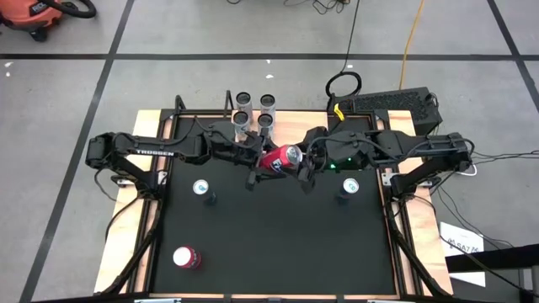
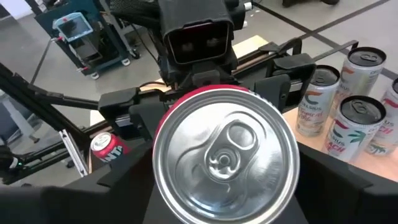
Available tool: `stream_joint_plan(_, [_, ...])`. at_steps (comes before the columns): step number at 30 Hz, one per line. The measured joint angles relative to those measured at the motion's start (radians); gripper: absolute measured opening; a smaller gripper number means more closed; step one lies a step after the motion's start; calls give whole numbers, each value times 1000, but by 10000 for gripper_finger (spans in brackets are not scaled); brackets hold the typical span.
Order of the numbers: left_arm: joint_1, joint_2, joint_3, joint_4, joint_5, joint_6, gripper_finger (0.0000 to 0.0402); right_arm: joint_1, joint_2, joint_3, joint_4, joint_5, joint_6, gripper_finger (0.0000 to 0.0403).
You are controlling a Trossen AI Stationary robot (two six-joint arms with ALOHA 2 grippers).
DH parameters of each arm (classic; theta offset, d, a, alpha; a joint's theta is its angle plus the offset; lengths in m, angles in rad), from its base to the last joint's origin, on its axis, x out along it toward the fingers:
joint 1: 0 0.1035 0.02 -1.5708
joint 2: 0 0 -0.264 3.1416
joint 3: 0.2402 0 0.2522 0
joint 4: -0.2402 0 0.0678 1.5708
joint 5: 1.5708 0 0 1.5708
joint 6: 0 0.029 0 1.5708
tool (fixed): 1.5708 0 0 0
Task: Place canned beverage on shelf
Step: Put the right red soda can on the shelf
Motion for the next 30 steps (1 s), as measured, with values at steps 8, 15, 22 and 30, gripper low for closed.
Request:
stream_joint_plan(8, [-1,-2,2,-24,-9,-99,309,-5,0,0,-2,2,7,278])
stream_joint_plan(15, [22,-9,2,-61,-58,-173,365,-7,-3,0,-22,34,-1,278])
stream_joint_plan(22, [50,-46,2,-168,-62,-205,381,-26,-31,-1,-140,43,20,278])
stream_joint_plan(30, [78,-149,2,-284,-148,-171,382,-91,-58,-1,-349,47,67,278])
